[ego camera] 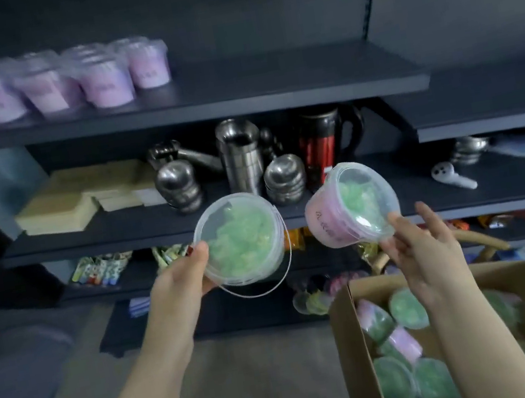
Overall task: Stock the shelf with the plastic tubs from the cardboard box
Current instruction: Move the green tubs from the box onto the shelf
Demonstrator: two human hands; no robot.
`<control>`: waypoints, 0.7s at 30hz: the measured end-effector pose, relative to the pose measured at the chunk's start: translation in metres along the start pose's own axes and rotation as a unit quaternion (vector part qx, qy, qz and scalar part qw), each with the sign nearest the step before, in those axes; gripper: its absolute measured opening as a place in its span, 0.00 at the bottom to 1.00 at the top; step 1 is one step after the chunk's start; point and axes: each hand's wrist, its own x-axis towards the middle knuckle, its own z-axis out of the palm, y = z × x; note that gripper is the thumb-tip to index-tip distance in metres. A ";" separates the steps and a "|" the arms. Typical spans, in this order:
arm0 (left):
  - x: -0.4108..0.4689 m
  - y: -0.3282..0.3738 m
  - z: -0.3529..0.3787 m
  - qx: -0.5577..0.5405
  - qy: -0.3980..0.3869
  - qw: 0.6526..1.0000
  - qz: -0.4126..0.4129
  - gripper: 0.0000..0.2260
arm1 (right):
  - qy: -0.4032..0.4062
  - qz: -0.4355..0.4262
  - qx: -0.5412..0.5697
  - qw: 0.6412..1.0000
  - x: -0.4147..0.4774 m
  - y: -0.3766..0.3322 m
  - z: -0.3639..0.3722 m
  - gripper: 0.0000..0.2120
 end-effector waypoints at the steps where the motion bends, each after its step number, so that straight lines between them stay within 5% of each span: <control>1: 0.004 0.011 -0.011 -0.010 0.008 1.000 0.011 0.12 | -0.016 -0.019 -0.001 1.000 -0.004 -0.006 0.015 0.29; 8: 0.048 0.075 -0.046 -0.018 0.035 0.997 0.073 0.13 | -0.091 -0.087 -0.019 0.992 -0.002 -0.041 0.110 0.12; 17: 0.173 0.167 -0.029 0.067 0.068 0.977 0.188 0.30 | -0.127 -0.182 -0.070 0.973 0.088 -0.088 0.225 0.08; 21: 0.243 0.202 -0.007 0.147 0.089 0.958 0.230 0.25 | -0.130 -0.196 -0.144 0.961 0.147 -0.103 0.270 0.07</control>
